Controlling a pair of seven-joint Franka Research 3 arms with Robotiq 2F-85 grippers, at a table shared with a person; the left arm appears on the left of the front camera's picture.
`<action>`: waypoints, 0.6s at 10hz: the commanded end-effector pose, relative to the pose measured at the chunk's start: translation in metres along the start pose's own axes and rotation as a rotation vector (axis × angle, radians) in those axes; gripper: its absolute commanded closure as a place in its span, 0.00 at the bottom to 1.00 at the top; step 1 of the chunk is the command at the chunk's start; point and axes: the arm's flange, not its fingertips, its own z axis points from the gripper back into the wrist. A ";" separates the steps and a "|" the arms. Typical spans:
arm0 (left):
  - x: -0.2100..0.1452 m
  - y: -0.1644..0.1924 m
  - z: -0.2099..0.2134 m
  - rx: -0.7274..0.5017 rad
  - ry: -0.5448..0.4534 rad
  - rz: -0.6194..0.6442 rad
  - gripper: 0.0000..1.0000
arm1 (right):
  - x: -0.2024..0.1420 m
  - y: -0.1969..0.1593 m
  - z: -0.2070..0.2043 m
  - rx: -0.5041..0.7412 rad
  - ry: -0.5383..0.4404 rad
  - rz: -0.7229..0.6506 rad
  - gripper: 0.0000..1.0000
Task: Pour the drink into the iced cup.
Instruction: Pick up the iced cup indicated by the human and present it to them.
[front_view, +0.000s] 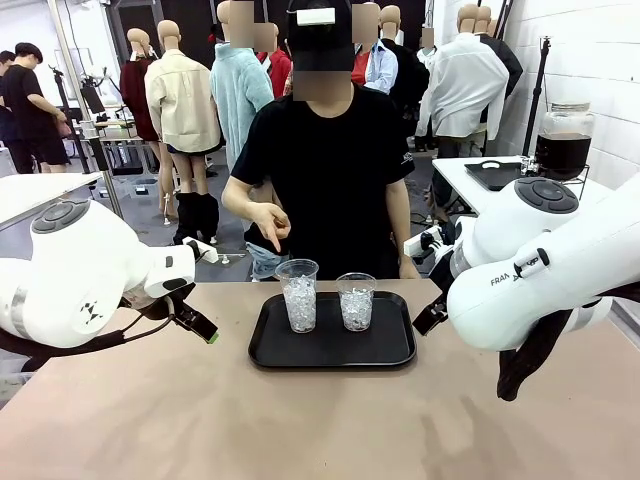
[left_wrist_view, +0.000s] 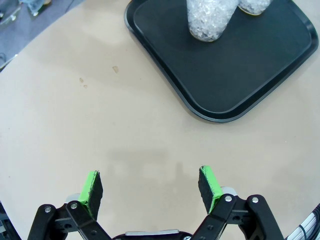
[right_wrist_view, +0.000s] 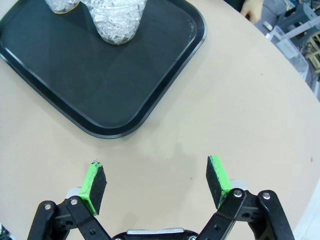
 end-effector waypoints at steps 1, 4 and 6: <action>0.000 0.001 0.000 0.001 0.000 0.002 0.00 | 0.000 0.000 0.000 0.001 0.000 -0.001 0.00; 0.000 0.001 0.000 0.001 0.000 0.002 0.00 | 0.000 0.000 0.000 0.001 0.000 -0.001 0.00; 0.014 0.011 -0.004 -0.098 -0.041 -0.106 0.00 | 0.000 0.000 0.000 0.001 0.000 -0.001 0.00</action>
